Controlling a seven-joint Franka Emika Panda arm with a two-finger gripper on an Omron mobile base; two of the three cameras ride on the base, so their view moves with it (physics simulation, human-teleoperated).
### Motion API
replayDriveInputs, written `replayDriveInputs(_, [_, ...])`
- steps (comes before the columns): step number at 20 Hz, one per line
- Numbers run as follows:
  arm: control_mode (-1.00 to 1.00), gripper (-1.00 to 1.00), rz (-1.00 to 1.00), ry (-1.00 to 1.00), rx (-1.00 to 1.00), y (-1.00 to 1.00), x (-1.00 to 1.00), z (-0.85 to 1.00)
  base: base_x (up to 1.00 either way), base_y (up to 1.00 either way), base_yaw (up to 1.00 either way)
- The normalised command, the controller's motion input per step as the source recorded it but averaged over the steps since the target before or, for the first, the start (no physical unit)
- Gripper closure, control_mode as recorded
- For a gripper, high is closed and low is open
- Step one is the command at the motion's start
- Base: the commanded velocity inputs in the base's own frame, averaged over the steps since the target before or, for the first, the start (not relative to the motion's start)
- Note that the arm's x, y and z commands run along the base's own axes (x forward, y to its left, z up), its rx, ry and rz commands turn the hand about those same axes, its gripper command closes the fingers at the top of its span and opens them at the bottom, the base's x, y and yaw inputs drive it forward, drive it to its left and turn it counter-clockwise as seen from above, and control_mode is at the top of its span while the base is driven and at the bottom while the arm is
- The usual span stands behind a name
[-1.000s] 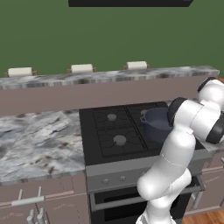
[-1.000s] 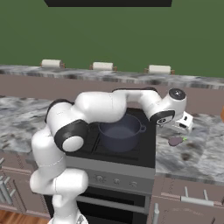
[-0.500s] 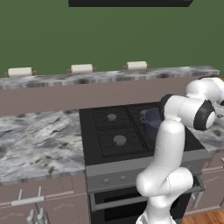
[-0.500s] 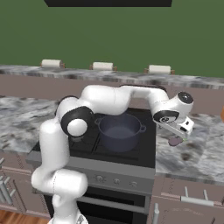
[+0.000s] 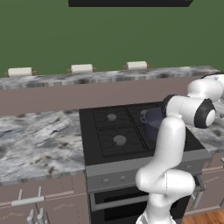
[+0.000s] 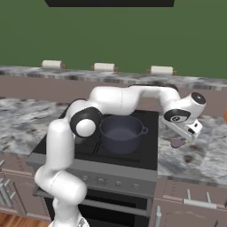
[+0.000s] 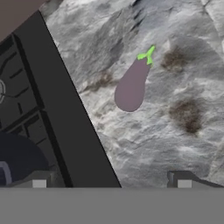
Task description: Turn on the burner for the pot on the stove. Wait thirty seconds for the pot to heat up. Then add the eggplant to the pot.
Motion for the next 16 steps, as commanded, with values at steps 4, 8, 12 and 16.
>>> replayDriveInputs(4, [-1.00,-1.00,0.00,0.08,0.00,0.00,0.04,-0.05,0.00,0.00,0.00])
replayDriveInputs(8, [-1.00,-1.00,-0.01,0.12,0.00,0.00,0.11,-0.19,0.00,0.00,0.00])
replayDriveInputs(12, [-1.00,-1.00,-0.02,0.11,0.00,0.00,0.11,-0.20,0.00,0.00,0.00])
replayDriveInputs(16, [-1.00,-1.00,-0.02,0.09,0.00,0.00,0.13,-0.19,0.00,0.00,0.00])
